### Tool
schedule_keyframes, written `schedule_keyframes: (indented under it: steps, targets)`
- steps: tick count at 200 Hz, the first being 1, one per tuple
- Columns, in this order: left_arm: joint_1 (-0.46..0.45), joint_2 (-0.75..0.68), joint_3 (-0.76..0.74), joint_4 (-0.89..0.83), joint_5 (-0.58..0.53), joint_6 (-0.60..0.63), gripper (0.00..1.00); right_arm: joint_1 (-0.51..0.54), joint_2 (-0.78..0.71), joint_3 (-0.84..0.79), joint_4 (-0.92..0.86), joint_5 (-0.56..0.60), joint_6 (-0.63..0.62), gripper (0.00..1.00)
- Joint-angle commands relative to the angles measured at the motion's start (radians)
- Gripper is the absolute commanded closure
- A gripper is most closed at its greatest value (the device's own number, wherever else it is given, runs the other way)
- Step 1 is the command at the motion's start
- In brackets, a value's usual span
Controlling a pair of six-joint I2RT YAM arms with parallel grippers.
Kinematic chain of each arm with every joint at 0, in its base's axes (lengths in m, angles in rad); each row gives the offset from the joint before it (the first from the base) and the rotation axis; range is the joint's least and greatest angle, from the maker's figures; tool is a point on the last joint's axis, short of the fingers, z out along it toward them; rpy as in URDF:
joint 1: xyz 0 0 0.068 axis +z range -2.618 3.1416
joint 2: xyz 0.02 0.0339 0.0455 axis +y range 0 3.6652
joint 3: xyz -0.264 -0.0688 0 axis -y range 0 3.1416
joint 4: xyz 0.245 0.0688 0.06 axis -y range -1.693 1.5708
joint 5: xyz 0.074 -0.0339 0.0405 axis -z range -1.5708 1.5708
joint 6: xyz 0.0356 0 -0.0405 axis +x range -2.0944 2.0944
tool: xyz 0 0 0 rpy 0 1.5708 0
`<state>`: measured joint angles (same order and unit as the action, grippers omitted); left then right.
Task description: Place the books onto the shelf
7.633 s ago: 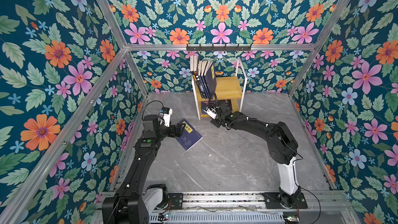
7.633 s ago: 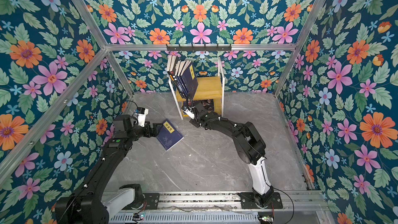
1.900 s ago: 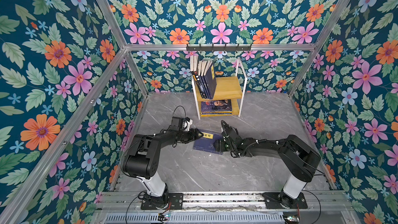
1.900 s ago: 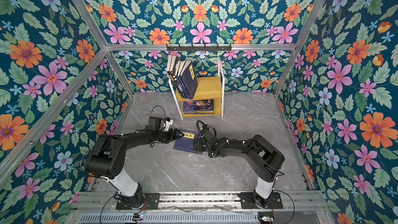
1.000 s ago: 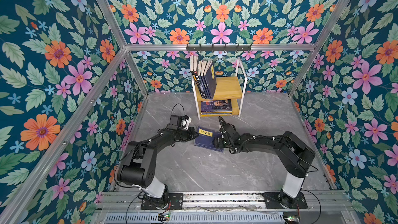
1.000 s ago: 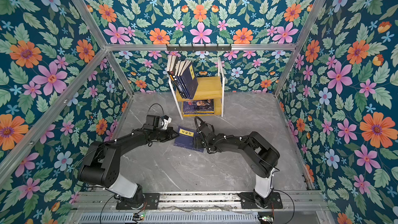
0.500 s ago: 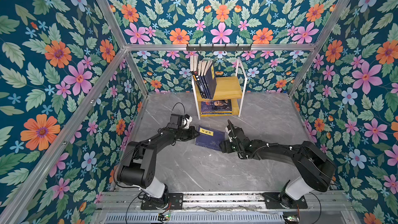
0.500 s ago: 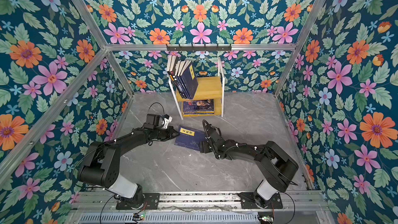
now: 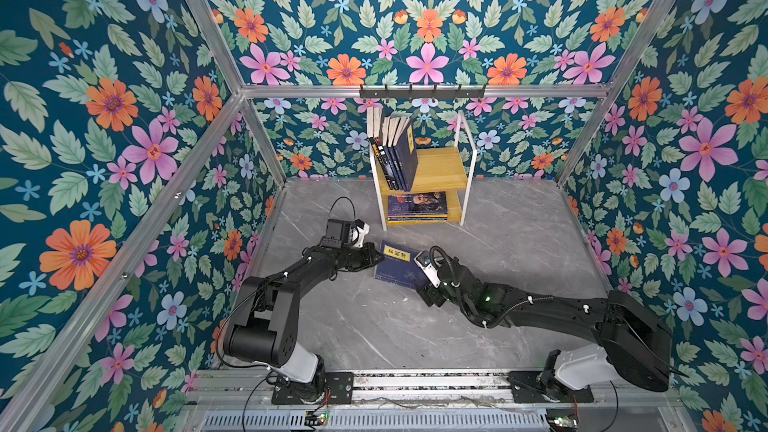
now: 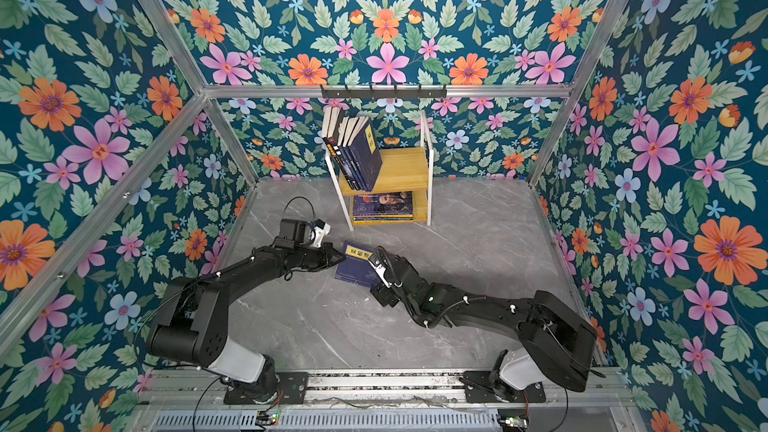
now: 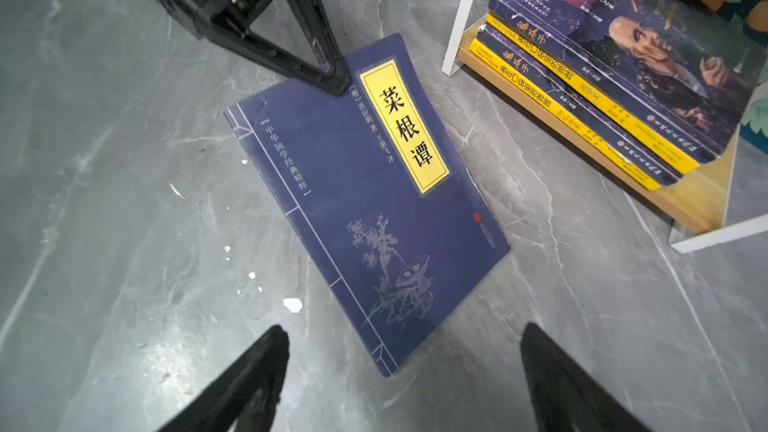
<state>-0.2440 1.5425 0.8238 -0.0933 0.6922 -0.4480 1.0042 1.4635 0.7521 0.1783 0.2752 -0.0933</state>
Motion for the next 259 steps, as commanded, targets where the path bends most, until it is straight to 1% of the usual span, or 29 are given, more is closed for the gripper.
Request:
schedule_keyframes:
  steps: [1, 19, 32, 47, 50, 71, 87, 97, 107, 124, 134, 149, 158, 168, 174, 185, 198, 207, 225, 238, 259]
  targets:
    - [0.001, 0.002, 0.007, 0.012, 0.026, -0.021, 1.0, 0.035, 0.037, 0.005, 0.107, 0.034, -0.15, 0.12]
    - [0.001, -0.006, 0.005, 0.012, 0.023, -0.021, 1.0, 0.048, 0.096, 0.029, 0.14, 0.026, -0.169, 0.12]
    - [0.001, -0.014, 0.0, 0.014, 0.022, -0.021, 1.0, 0.068, 0.141, 0.074, 0.116, 0.07, -0.181, 0.12]
    - [0.001, -0.019, -0.007, 0.024, 0.026, -0.024, 1.0, 0.079, 0.185, 0.096, 0.159, 0.101, -0.197, 0.12]
    - [0.001, -0.02, -0.007, 0.024, 0.026, -0.023, 1.0, 0.079, 0.222, 0.098, 0.166, 0.101, -0.199, 0.12]
    - [0.001, -0.026, -0.001, 0.017, 0.021, -0.02, 1.0, 0.079, 0.309, 0.141, 0.195, 0.152, -0.219, 0.12]
    - [0.001, -0.024, -0.007, 0.025, 0.021, -0.027, 1.0, 0.079, 0.347, 0.137, 0.245, 0.147, -0.243, 0.12]
    - [0.002, -0.016, -0.008, 0.028, 0.026, -0.034, 1.0, 0.079, 0.381, 0.137, 0.285, 0.155, -0.274, 0.13]
    - [0.001, -0.01, -0.004, 0.027, 0.03, -0.041, 1.0, 0.079, 0.408, 0.155, 0.292, 0.188, -0.288, 0.14]
    - [-0.001, -0.008, 0.002, 0.023, 0.036, -0.043, 1.0, 0.079, 0.427, 0.159, 0.323, 0.226, -0.299, 0.2]
    - [0.0, -0.006, -0.003, 0.028, 0.036, -0.042, 1.0, 0.077, 0.433, 0.144, 0.366, 0.242, -0.32, 0.28]
    - [-0.001, -0.007, -0.007, 0.031, 0.033, -0.037, 1.0, 0.078, 0.448, 0.135, 0.405, 0.27, -0.347, 0.49]
    - [-0.001, -0.012, -0.004, 0.021, 0.026, -0.033, 1.0, 0.078, 0.452, 0.138, 0.404, 0.289, -0.362, 0.67]
    - [0.0, -0.019, -0.004, 0.018, 0.024, -0.03, 1.0, 0.079, 0.448, 0.138, 0.395, 0.304, -0.371, 0.9]
    - [-0.001, -0.023, -0.008, 0.019, 0.024, -0.031, 1.0, 0.078, 0.443, 0.131, 0.397, 0.307, -0.373, 1.0]
    - [0.0, -0.028, -0.016, 0.028, 0.02, -0.03, 1.0, 0.077, 0.432, 0.108, 0.418, 0.3, -0.382, 1.0]
    - [0.003, -0.038, -0.016, 0.024, 0.001, -0.016, 0.79, 0.077, 0.431, 0.095, 0.439, 0.318, -0.412, 1.0]
    - [0.01, -0.054, -0.011, 0.012, -0.021, -0.004, 0.7, 0.077, 0.43, 0.097, 0.429, 0.338, -0.431, 1.0]
    - [0.02, -0.11, -0.009, 0.001, -0.086, 0.042, 0.58, 0.077, 0.402, 0.075, 0.421, 0.334, -0.455, 1.0]
    - [0.032, -0.136, -0.007, -0.009, -0.103, 0.074, 0.51, 0.07, 0.384, 0.047, 0.455, 0.322, -0.485, 1.0]
    - [0.072, -0.164, -0.011, -0.011, -0.115, 0.08, 0.46, 0.06, 0.368, 0.054, 0.436, 0.338, -0.544, 1.0]
